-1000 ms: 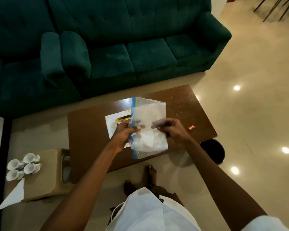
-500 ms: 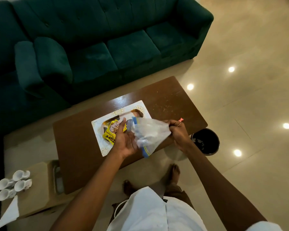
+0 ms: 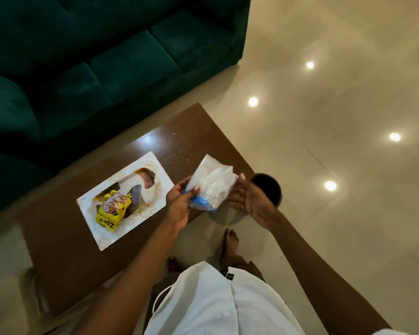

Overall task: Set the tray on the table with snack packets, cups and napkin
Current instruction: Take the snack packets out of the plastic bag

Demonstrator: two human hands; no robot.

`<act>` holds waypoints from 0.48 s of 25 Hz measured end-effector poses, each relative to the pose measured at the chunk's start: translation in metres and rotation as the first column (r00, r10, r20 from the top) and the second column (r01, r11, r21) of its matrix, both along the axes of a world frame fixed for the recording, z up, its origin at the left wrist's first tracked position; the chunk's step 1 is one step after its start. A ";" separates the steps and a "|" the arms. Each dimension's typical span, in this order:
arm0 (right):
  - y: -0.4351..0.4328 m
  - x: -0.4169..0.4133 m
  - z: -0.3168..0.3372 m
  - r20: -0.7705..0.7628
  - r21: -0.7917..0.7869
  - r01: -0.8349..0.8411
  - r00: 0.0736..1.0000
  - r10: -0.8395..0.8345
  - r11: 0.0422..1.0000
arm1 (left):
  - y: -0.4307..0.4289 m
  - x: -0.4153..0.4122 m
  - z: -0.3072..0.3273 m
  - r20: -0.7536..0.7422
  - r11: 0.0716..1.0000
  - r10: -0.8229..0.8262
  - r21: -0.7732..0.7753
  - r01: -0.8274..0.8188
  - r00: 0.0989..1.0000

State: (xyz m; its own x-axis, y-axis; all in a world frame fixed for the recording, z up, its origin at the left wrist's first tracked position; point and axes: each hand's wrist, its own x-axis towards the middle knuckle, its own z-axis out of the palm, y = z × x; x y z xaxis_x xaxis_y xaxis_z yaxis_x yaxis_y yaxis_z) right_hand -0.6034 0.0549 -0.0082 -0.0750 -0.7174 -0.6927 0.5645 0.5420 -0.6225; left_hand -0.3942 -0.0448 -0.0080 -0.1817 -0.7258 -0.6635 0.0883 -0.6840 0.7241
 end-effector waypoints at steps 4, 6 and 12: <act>0.025 -0.002 -0.027 -0.165 0.044 0.142 0.977 -0.133 0.989 | 0.027 -0.053 -0.026 0.149 0.996 -0.084 -0.027 0.089 0.985; 0.029 -0.011 -0.033 -0.304 0.090 0.277 0.922 -0.239 0.957 | 0.035 -0.073 -0.037 0.204 0.987 -0.148 -0.034 0.158 0.968; 0.070 -0.095 -0.095 -0.638 0.268 0.564 0.711 -0.295 0.781 | 0.038 -0.113 -0.084 0.211 0.928 -0.366 0.152 0.339 0.907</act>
